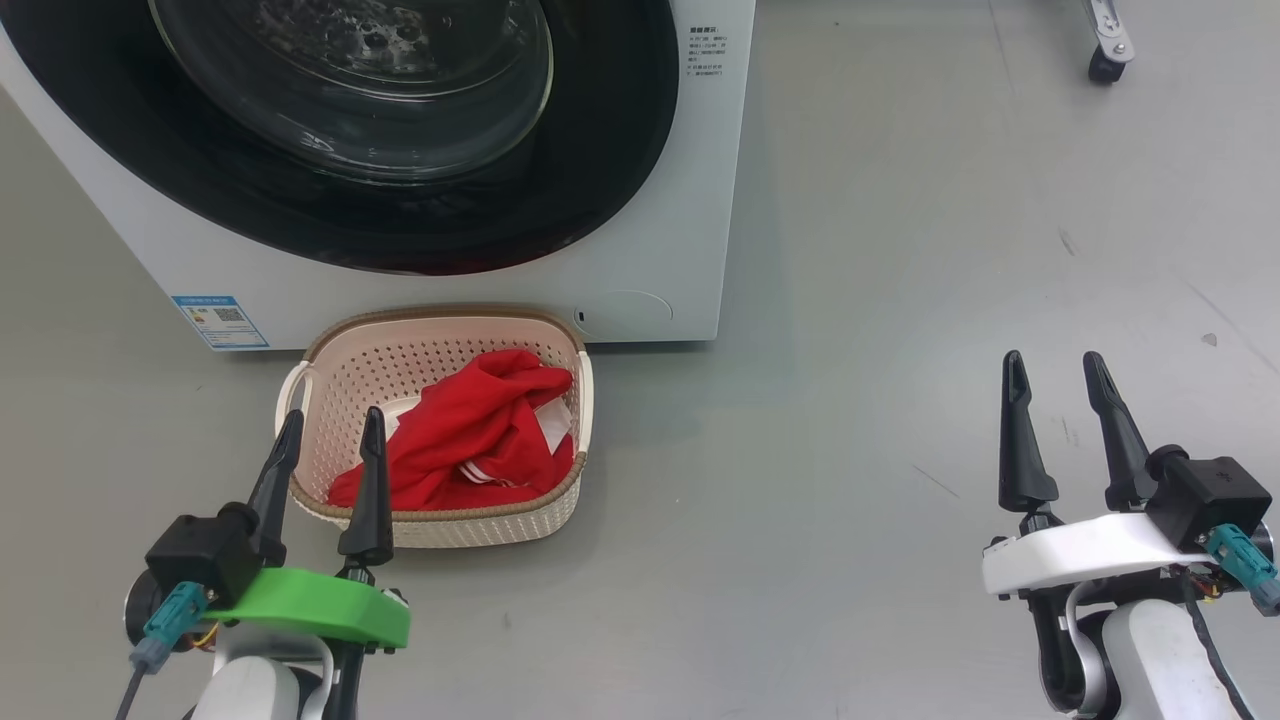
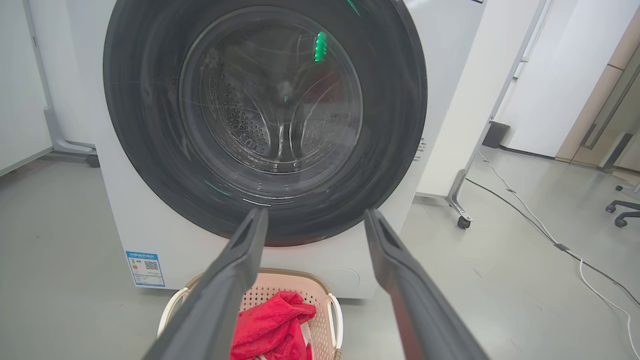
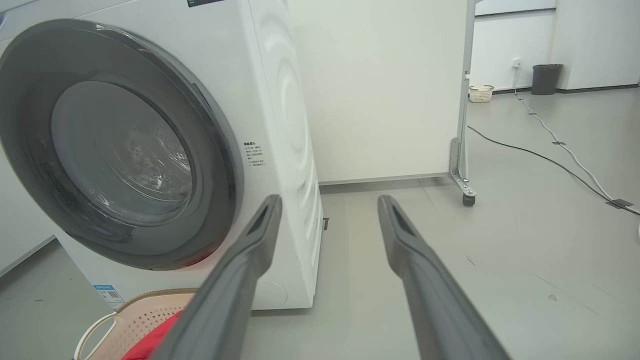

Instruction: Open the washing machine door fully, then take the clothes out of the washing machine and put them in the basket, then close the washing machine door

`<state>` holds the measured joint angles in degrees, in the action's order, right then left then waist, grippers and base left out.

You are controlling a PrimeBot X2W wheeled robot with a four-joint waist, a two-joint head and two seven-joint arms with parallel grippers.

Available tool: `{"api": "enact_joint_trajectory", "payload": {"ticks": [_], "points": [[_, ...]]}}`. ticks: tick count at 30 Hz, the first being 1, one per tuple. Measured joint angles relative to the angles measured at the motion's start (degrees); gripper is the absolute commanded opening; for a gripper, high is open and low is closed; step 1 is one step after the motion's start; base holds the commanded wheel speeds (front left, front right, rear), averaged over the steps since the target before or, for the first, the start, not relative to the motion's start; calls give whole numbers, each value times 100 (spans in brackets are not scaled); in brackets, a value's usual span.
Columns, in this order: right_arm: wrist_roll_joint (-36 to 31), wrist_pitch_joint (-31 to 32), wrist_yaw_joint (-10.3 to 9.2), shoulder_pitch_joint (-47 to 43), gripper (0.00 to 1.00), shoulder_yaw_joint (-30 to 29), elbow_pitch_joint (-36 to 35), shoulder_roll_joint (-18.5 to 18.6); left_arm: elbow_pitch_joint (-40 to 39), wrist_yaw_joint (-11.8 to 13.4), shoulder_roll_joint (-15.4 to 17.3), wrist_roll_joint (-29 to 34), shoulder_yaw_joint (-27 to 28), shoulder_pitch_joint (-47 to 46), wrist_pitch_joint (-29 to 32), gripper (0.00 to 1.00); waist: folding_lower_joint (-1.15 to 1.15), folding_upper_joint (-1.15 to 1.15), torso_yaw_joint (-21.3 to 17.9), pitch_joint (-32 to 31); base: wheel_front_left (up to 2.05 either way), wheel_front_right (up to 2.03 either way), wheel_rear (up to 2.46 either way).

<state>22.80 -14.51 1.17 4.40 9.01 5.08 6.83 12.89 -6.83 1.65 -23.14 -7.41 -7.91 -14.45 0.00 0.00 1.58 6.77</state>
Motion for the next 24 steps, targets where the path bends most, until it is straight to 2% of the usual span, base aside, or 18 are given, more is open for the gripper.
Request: {"api": "enact_joint_trajectory", "payload": {"ticks": [12,19,24], "points": [[-85,0,55,-34,100,-53,16,-68,129,1,2,86,-1,59,0,100,0,0,-36,-56,0,0,0],[-126,0,108,-48,100,-86,19,-105,233,0,4,-313,-41,121,0,100,0,0,-51,-52,0,0,0],[-130,0,122,-58,100,-105,21,-131,230,0,5,-337,-69,121,0,100,0,0,-54,-41,0,0,0]]}}
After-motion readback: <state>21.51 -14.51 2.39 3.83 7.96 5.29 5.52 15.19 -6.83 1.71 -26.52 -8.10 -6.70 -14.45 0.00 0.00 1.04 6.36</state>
